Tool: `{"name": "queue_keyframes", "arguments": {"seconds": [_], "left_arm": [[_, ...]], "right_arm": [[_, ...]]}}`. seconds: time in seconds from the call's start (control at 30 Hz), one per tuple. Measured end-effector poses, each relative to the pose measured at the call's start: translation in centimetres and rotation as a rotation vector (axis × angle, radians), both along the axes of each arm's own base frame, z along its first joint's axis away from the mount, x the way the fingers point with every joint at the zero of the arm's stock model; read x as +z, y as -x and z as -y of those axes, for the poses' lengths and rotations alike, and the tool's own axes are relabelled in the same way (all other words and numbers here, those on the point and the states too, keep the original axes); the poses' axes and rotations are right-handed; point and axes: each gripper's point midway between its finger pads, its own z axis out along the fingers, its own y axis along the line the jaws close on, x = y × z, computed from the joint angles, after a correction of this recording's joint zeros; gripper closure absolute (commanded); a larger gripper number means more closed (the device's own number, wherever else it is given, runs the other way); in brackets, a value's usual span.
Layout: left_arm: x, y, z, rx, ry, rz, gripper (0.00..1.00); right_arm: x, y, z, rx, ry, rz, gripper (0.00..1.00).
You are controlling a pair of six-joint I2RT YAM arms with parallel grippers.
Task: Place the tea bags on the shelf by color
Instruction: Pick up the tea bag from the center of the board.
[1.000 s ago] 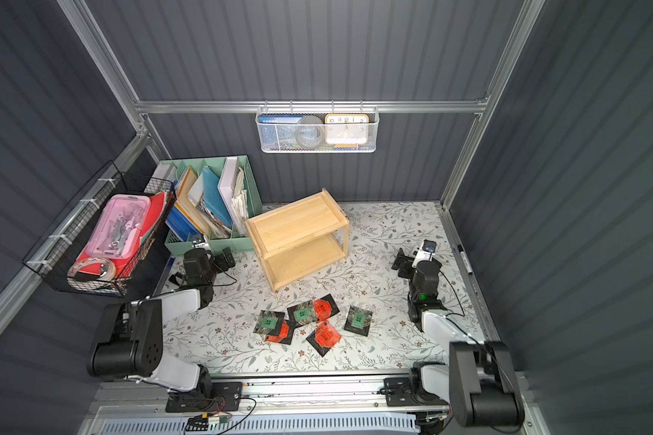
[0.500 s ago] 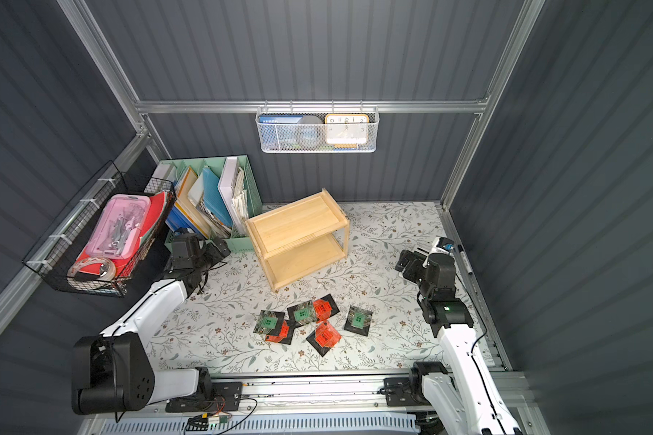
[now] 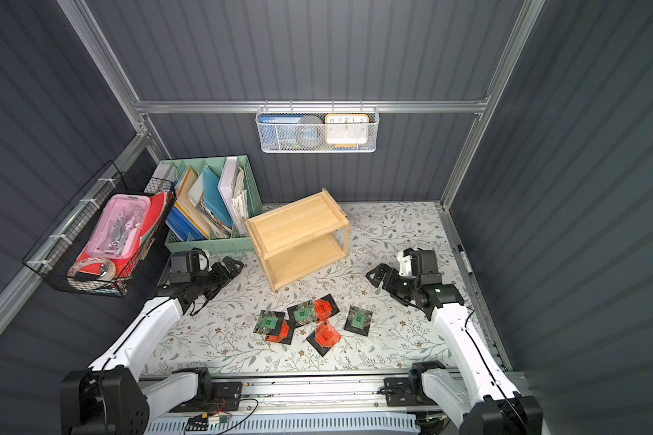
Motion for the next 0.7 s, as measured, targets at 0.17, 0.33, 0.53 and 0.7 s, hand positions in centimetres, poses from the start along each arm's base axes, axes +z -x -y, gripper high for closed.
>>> {"name": "queue_keyframes", "arguments": {"seconds": [0.17,0.33,0.53,0.7], "left_arm": [[0.0,1.9,0.8,-0.014,0.044,-0.045,0.0],[-0.3,3.5,1.6,-0.023,0.097,-0.081,0.0],[-1.0,4.7,3.1,-0.051,0.145,-0.116,0.0],[-2.0,5.8,5.3,-0.08,0.177,-0.157,0.0]], "right_arm": [[-1.2,1.8,-5.0,0.154,-0.022,-0.063,0.01],[-3.7,3.5,-8.9,0.259,-0.019,-0.168,0.01],[-4.4,4.1,-11.7,0.321,-0.047,-0.19,0.01],[-4.9,3.6,-13.0,0.339,-0.059,-0.217,0.02]]}}
